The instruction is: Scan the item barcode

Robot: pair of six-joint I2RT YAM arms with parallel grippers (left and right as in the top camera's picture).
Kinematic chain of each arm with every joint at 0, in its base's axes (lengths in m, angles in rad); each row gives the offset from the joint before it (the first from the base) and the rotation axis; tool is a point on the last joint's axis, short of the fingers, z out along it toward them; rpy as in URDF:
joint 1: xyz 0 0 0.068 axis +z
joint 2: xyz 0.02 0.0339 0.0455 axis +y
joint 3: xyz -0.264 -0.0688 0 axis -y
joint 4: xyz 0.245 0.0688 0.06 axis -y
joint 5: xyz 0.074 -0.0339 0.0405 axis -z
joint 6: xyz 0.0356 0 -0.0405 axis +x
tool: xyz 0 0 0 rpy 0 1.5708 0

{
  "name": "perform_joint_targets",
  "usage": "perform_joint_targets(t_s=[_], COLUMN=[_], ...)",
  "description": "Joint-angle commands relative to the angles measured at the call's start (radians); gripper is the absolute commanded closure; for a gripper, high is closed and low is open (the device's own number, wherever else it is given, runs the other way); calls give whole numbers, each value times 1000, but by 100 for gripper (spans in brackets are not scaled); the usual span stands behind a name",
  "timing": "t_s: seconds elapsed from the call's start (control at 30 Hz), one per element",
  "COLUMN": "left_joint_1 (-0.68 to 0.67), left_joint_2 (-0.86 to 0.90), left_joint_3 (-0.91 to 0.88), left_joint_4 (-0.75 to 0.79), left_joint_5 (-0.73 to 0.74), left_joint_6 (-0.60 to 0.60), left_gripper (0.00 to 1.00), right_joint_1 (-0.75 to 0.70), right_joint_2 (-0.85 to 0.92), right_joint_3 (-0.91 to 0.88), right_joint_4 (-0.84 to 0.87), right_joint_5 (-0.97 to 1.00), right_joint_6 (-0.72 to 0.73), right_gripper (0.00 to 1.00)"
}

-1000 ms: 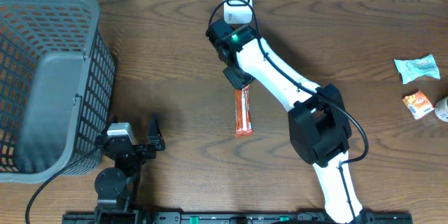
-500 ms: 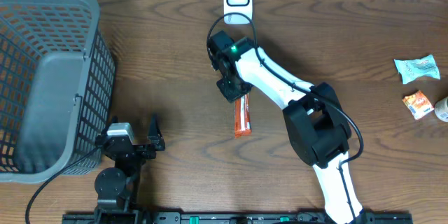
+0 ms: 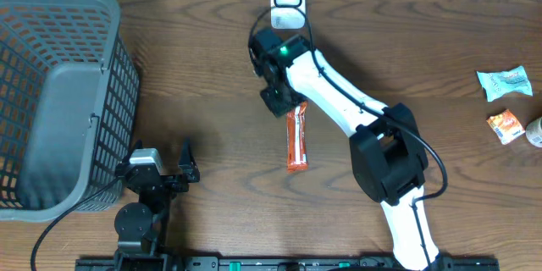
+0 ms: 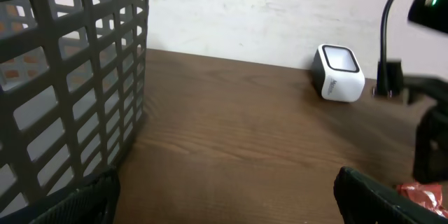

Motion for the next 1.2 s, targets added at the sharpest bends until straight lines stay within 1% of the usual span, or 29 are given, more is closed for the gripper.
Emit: perform_joint_targets(t_s=[0.0, 0.13, 0.17, 0.27, 0.37, 0.5, 0.63, 0.7, 0.87, 0.97, 1.17], left_joint_1=[4, 4, 4, 4, 4, 4, 4, 4, 4, 4, 4], left_joint_2=[-5, -5, -5, -5, -5, -5, -5, -5, -5, -5, -5], left_joint_3=[-30, -30, -30, -30, -30, -30, -30, -30, -30, -30, -30], left_joint_4=[-17, -17, -17, -17, -17, -17, -17, -17, -17, -17, -17], left_joint_5=[-6, -6, -6, -6, -6, -6, -6, -6, -6, -6, -6], left_joint_6=[-2, -2, -2, -2, -2, -2, -2, -2, -2, -2, -2], left_gripper=[2, 2, 2, 2, 2, 2, 2, 2, 2, 2, 2], right_joint_1=[2, -3, -1, 5, 5, 4, 4, 4, 4, 4, 4], right_joint_2=[-26, -25, -25, -25, -25, -32, -56, -72, -87, -86, -86], right_joint_3=[3, -91, -151, -233, -270, -211, -53, -10, -13, -90, -299], right_joint_4=[1, 47, 88, 142, 153, 109, -26, -77, -124, -108, 66], right_joint_5=[-4, 4, 12, 14, 14, 14, 14, 14, 14, 15, 19], right_joint_6=[-11, 5, 16, 25, 26, 22, 19, 19, 20, 27, 49], right_gripper=[99, 99, 99, 99, 99, 99, 99, 99, 99, 99, 99])
